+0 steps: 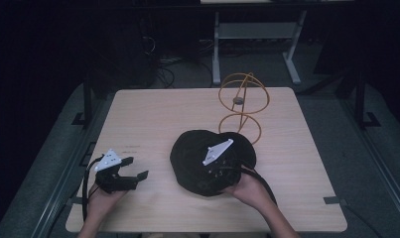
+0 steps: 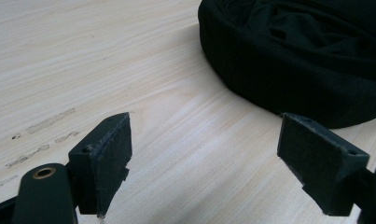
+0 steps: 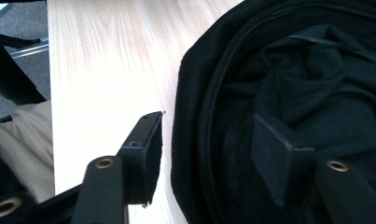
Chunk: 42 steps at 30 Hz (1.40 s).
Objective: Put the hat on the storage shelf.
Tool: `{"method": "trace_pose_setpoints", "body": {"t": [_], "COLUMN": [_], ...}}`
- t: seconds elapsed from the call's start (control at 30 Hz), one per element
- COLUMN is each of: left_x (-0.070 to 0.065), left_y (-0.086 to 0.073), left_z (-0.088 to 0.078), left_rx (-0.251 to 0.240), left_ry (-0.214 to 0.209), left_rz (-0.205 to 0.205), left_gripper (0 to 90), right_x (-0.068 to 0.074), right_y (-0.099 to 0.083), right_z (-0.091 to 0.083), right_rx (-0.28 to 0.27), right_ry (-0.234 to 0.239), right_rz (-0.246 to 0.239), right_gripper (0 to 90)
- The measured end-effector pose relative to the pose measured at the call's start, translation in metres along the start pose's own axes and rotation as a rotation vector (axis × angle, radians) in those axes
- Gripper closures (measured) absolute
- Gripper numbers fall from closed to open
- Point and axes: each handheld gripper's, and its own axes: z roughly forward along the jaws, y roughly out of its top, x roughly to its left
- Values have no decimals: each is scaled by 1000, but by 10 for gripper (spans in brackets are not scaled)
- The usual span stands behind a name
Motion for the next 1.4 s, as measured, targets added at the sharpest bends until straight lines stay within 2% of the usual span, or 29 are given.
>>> {"method": "trace_pose_setpoints", "body": {"t": [0.07, 0.1, 0.3, 0.63, 0.67, 0.7, 0.77, 0.87, 1.0, 1.1, 1.2, 1.23, 1.27, 1.33, 1.37, 1.4], "left_x": [0, 0, 0, -1, -1, -1, -1, -1, -3, -7, -9, -10, -12, -14, -19, -22], "left_y": [0, 0, 0, 1, 1, 1, 1, 1, 1, 3, 4, 4, 5, 6, 8, 9], "left_z": [0, 0, 0, 1, 1, 1, 1, 1, 2, 4, 5, 5, 5, 6, 7, 7], "left_rx": [-2, -2, 5, 3, 4, 4, 2, 9, 15, 21, 21, 19, 16, 10, 1, 0], "left_ry": [0, -1, -1, -5, -7, -7, -8, -9, -16, -27, -34, -38, -49, -56, -72, -81], "left_rz": [1, 1, 10, 11, 12, 12, 10, 16, 19, 34, 39, 39, 37, 36, 41, 50], "left_gripper": [175, 175, 175, 174, 175, 175, 175, 175, 175, 176, 175, 175, 175, 176, 175, 176], "right_x": [0, 1, 1, 6, 9, 9, 14, 13, 16, 17, 17, 17, 16, 15, 15, 15], "right_y": [2, 3, 7, 10, 11, 11, 11, 10, 11, 13, 14, 15, 18, 19, 22, 24], "right_z": [6, 8, 23, 41, 44, 44, 44, 43, 37, 27, 18, 12, -2, -6, -18, -24], "right_rx": [6, 14, 45, 85, 94, 94, 97, 96, 88, 68, 40, 21, -18, -38, -77, -88], "right_ry": [1, 0, -11, -16, -29, -29, -67, -72, -81, -78, -63, -57, -40, -34, -27, -20], "right_rz": [-14, 1, 12, 5, -19, -19, -51, -59, -72, -90, -76, -73, -65, -65, -67, -65], "right_gripper": [460, 469, 540, 640, 676, 676, 720, 744, 764, 767, 767, 766, 764, 763, 760, 759]}}
